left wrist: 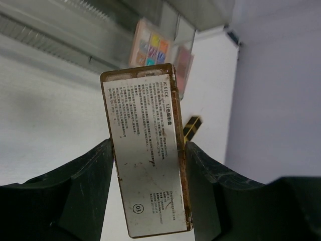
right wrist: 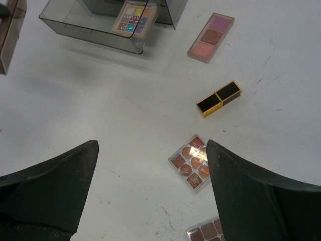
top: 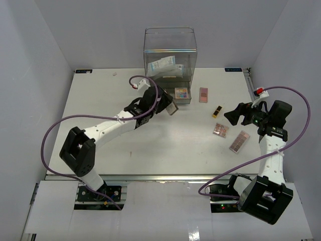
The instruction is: Organize the makeup
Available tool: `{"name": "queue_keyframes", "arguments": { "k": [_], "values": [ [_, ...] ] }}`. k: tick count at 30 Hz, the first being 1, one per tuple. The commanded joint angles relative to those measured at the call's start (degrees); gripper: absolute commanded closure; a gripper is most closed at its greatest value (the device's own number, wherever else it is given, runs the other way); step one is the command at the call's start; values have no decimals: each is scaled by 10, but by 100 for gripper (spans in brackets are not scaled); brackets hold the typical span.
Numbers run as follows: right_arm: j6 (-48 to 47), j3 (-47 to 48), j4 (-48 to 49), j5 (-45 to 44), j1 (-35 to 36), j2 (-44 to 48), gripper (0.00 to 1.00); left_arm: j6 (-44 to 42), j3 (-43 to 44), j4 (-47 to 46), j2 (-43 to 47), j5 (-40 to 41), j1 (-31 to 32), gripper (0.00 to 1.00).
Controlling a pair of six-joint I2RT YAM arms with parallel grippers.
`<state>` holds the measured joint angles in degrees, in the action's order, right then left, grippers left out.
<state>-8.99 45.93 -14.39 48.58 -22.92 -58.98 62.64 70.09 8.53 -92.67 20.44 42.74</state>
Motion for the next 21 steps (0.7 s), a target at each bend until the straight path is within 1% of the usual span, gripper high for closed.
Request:
{"name": "queue_keyframes", "arguments": {
  "k": [1, 3, 6, 10, 13, 14, 16, 18, 19, 21],
  "values": [
    [7, -6, 24, 15, -3, 3, 6, 184, 74, 0, -53, 23, -62, 100],
    [7, -7, 24, 15, -3, 4, 6, 246, 101, 9, -88, 24, -75, 100],
    [8, -8, 26, 15, -3, 4, 6, 295, 157, 34, -139, 22, -92, 100],
    [7, -9, 27, 16, -3, 4, 6, 332, 237, 60, -197, -1, -105, 100],
    [7, -10, 28, 16, -3, 5, 6, 348, 262, 77, -226, -1, -107, 100],
    [7, -10, 27, 16, -3, 5, 6, 351, 266, 81, -230, 2, -107, 97],
    [7, -12, 29, 15, -3, 5, 6, 356, 264, 82, -231, 8, -108, 89],
    [8, -13, 29, 16, -3, 5, 6, 357, 258, 80, -228, 11, -109, 74],
    [8, -13, 29, 16, -3, 4, 6, 357, 255, 79, -226, 13, -109, 66],
    [7, -13, 30, 17, -3, 3, 6, 355, 244, 71, -220, 17, -109, 44]
  ]
}}
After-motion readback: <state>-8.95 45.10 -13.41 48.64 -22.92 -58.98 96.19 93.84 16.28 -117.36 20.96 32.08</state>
